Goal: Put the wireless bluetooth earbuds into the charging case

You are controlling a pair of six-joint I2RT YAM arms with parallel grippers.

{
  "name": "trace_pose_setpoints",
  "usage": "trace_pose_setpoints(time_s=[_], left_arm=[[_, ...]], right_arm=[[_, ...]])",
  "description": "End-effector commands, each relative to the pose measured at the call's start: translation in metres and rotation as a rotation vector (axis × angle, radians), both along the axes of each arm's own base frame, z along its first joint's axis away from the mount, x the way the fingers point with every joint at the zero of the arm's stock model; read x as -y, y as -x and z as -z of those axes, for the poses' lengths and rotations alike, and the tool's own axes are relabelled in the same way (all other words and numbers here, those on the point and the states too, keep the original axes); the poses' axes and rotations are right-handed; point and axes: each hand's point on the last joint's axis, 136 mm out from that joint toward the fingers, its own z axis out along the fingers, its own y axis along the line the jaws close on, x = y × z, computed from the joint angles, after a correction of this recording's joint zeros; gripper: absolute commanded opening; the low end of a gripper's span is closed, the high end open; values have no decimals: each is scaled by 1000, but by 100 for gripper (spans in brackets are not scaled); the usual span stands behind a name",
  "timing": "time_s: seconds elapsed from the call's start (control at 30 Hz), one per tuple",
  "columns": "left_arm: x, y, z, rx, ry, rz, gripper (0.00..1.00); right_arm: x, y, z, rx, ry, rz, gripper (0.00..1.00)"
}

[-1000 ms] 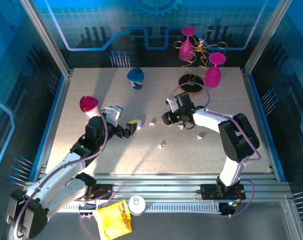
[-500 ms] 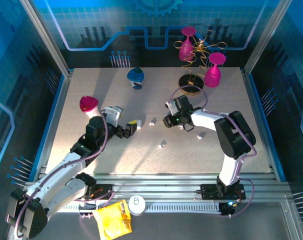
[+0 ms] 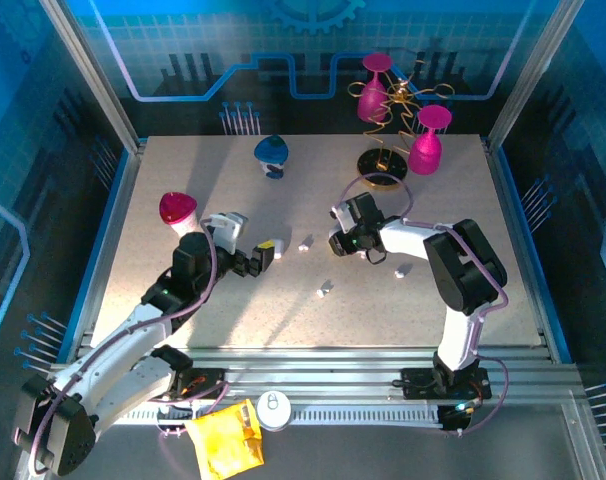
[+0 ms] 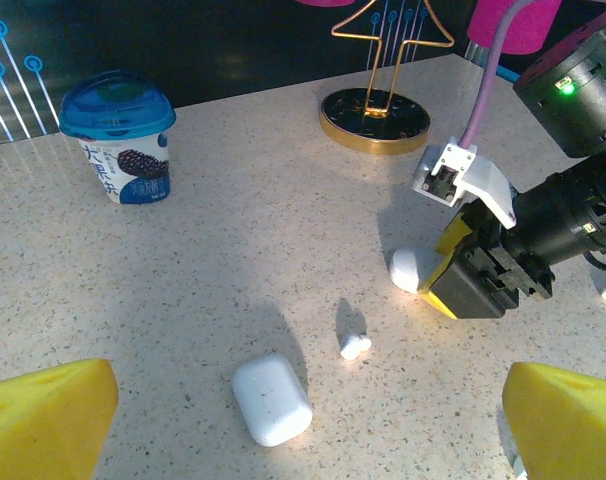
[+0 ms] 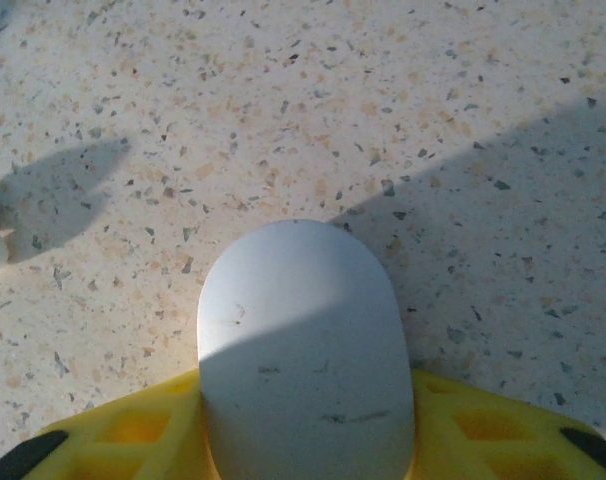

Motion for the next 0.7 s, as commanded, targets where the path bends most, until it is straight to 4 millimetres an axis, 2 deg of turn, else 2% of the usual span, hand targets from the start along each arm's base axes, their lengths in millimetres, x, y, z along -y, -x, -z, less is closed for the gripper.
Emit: trace_pose_setpoints(time_s=[0.0, 0.13, 0.27, 0.4, 0.5, 0.67], left_arm=[[3, -1, -13, 7, 26, 2, 99], [6, -1, -17, 10, 35, 14, 99], [15, 3, -28, 10, 43, 74, 99], [39, 19, -44, 18, 58, 249, 99], [64, 41, -57, 28, 83, 454, 99], [87, 62, -75, 17, 144, 661, 99]], right_arm=[[-4, 11, 0, -8, 7, -23, 37], [-8, 17, -27, 31, -7, -51, 35], [-17, 36, -68, 55, -88, -139, 34], [-26, 67, -109, 47, -160, -274, 34], [-31, 94, -145, 54, -227, -378, 32], [-39, 135, -203, 71, -335, -546, 32]])
